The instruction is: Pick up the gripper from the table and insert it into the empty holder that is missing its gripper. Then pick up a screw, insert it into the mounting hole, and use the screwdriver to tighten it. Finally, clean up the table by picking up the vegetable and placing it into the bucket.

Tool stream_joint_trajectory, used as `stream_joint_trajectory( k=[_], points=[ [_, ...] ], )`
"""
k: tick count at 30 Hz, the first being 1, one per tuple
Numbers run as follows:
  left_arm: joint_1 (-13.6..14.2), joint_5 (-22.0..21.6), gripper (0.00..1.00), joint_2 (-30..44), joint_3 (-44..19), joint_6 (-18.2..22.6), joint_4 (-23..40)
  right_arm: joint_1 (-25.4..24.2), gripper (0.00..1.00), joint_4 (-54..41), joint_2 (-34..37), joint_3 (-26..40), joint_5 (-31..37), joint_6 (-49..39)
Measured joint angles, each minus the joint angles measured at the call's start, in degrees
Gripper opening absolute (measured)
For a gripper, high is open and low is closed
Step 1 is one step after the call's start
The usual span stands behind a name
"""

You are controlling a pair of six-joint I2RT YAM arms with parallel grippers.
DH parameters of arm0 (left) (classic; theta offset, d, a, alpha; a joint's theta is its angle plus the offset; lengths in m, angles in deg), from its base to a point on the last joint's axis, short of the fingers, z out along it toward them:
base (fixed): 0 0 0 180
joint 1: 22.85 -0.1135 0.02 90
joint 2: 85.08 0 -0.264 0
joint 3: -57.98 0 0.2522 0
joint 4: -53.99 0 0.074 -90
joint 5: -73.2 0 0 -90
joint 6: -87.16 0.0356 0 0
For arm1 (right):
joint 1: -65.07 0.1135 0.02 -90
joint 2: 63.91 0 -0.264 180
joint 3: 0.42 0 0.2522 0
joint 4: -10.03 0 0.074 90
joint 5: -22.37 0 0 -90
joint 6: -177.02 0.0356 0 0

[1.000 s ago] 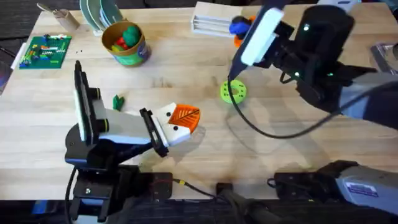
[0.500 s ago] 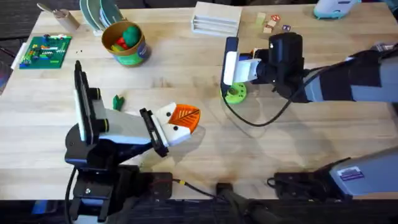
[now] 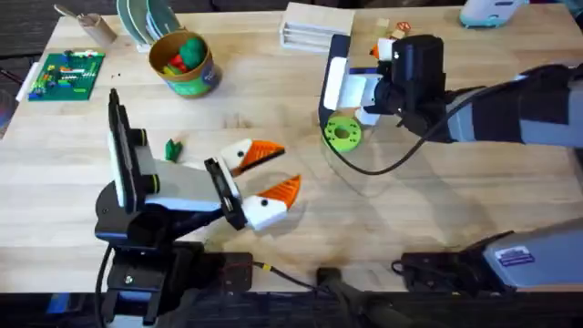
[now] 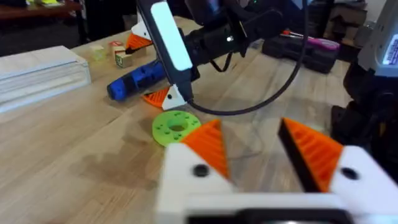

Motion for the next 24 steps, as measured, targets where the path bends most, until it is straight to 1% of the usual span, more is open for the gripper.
stream_joint_trajectory(
  k=[1,2,3,4,5,9,10,11,15,16,17,18,20,23,24],
  points=[
    [0.0,0.0,0.66,0.0,0.0,-0.1,0.0,0.1,0.99,0.0,0.0,0.0,0.0,1.4],
    [0.0,0.0,0.736,0.0,0.0,0.0,0.0,0.3,0.99,-0.2,-0.1,0.0,0.0,2.8],
    [0.0,0.0,0.772,0.0,0.0,0.0,0.0,0.5,0.99,-0.4,-0.2,0.0,-0.1,4.3],
    [0.0,0.0,0.783,0.0,0.0,0.0,0.0,0.7,0.99,-0.7,-0.4,0.0,-0.2,5.8],
    [0.0,0.0,0.707,0.0,0.0,-0.2,0.0,1.0,0.99,-1.1,-0.7,-0.2,-0.4,7.4],
    [0.0,0.0,0.078,0.0,0.0,-0.2,0.0,1.6,0.991,-2.9,-2.8,-1.6,-1.2,14.3],
    [0.0,0.0,0.024,0.0,0.0,0.0,0.0,1.7,0.991,-3.5,-3.6,-2.0,-1.5,16.1],
    [0.0,-0.1,0.132,0.0,0.0,0.3,0.0,1.8,0.991,-4.0,-4.3,-2.4,-1.8,17.6],
    [0.0,-0.2,0.775,0.0,0.0,0.2,0.0,1.9,0.992,-4.6,-9.1,-3.1,-2.3,23.9],
    [0.0,-0.2,0.92,0.0,0.0,0.2,0.0,1.9,0.991,-4.4,-10.8,-3.1,-2.4,25.5],
    [0.0,-0.2,0.974,0.0,0.0,0.1,0.0,1.9,0.992,-4.1,-12.3,-3.1,-2.5,26.8],
    [0.0,-0.2,0.987,0.0,0.0,0.0,0.0,1.9,0.991,-3.9,-14.2,-3.1,-2.6,28.3],
    [0.0,-0.5,0.992,0.0,0.0,0.0,-0.2,1.9,0.991,-3.5,-17.4,-3.1,-2.7,30.7],
    [0.0,-2.6,0.995,0.0,0.1,-0.3,-1.4,1.9,0.991,-3.5,-20.8,-3.1,-3.1,33.1],
    [0.0,-3.7,0.994,0.0,0.0,-1.3,-2.1,1.9,0.991,-3.6,-21.7,-3.1,-3.1,33.7]
  ],
)
